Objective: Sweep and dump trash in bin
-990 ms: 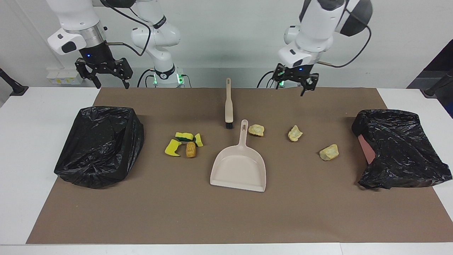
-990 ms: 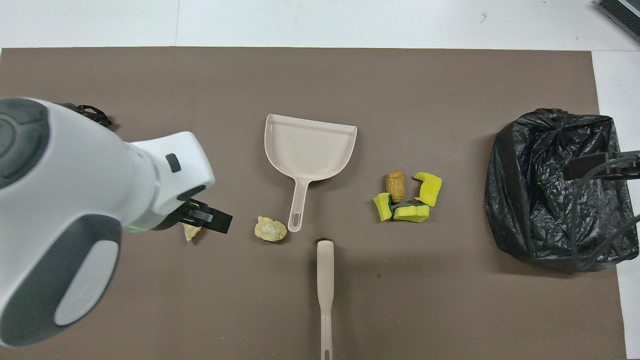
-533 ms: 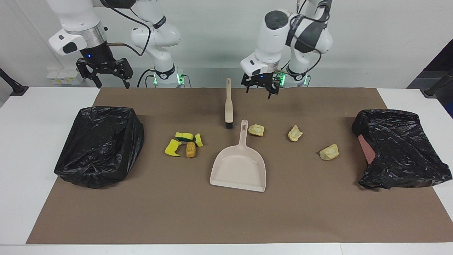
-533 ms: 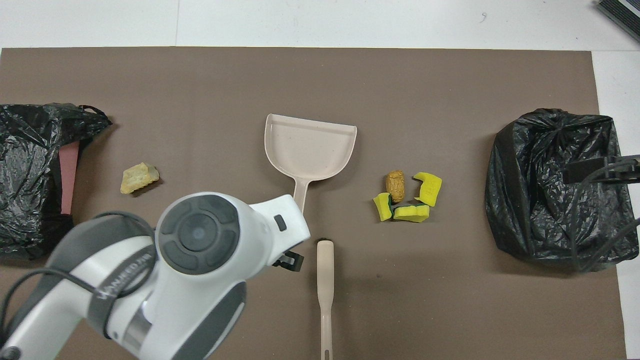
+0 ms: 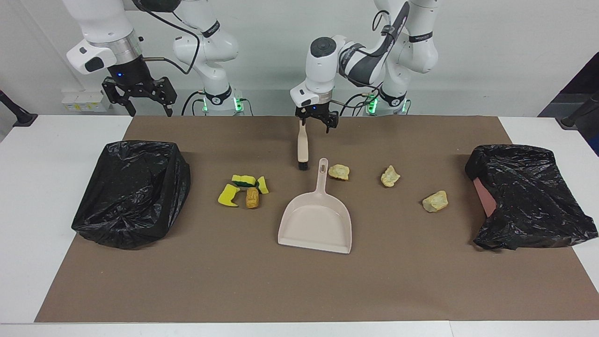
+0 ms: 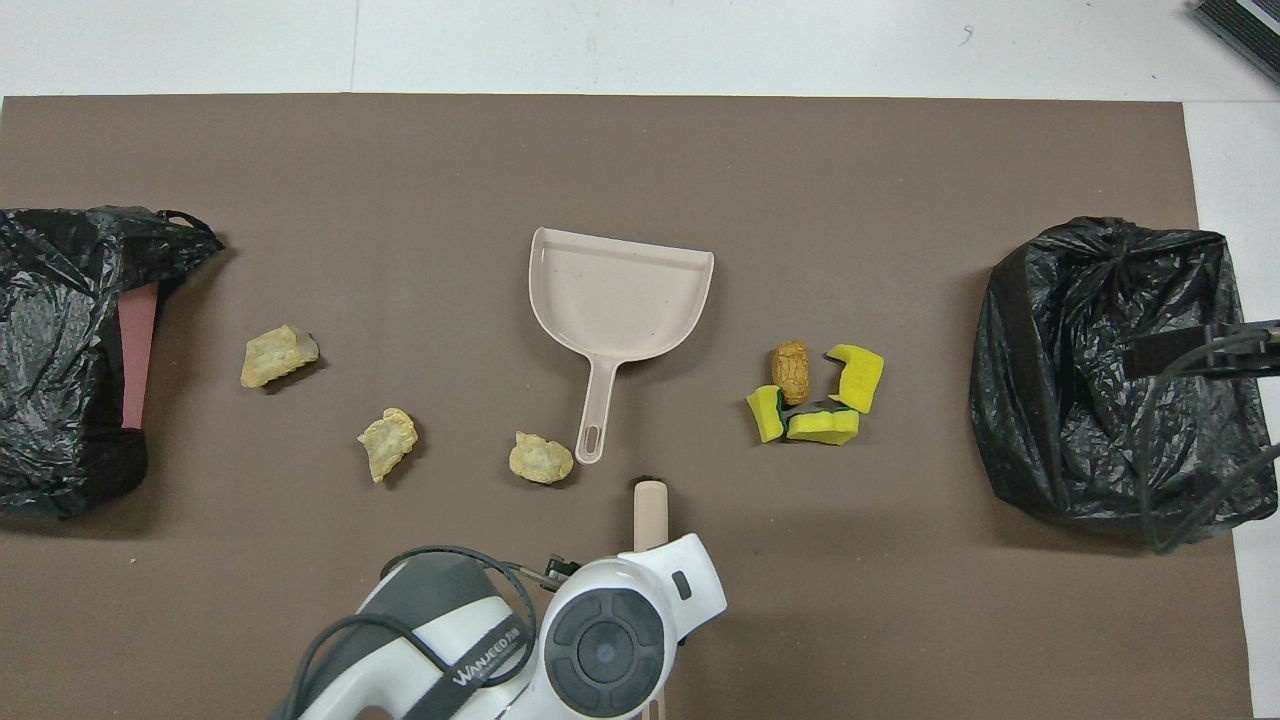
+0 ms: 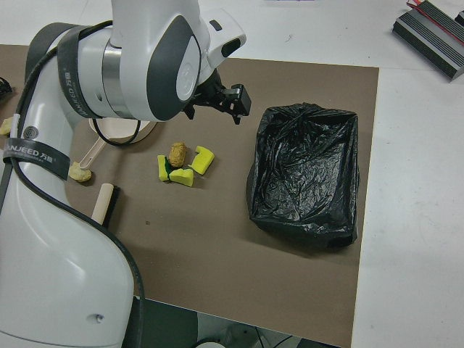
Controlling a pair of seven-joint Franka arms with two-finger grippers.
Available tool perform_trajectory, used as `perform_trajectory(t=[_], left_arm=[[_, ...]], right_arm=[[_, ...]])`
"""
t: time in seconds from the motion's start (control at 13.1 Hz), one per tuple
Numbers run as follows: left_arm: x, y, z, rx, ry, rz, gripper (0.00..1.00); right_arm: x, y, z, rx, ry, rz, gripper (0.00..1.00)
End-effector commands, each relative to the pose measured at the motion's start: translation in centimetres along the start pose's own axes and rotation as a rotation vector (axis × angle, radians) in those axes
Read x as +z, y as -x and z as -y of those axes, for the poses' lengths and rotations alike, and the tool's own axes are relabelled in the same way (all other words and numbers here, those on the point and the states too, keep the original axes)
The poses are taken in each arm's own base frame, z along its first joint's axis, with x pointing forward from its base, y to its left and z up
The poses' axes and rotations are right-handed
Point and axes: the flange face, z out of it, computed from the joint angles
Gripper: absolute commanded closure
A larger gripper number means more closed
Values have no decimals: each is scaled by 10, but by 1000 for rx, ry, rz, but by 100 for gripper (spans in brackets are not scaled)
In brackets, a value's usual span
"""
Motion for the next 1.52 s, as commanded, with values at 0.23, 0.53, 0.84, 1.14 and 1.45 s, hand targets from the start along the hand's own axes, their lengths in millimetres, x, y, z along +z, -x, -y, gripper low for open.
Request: perform_trajectory(t=[0.23,0.53,0.84,1.14,1.45], left_arm=[[29,35,-38,-14,44,25,0],[47,35,-42,-86,56,64,0],[52,37,-44,-123,52,86,10],[54,39,-42,-122,36,113,100],[39,37,-19,-144,8,185,100]], right_arm=[[0,9,-7,-20,-12,-4,0],[0,10,-7,-20,-13,-4,0],[0,10,-7,-20,-13,-2,0],[0,10,-8,-19,-13,-2,0],[0,10,-8,-17,-13,-2,0]])
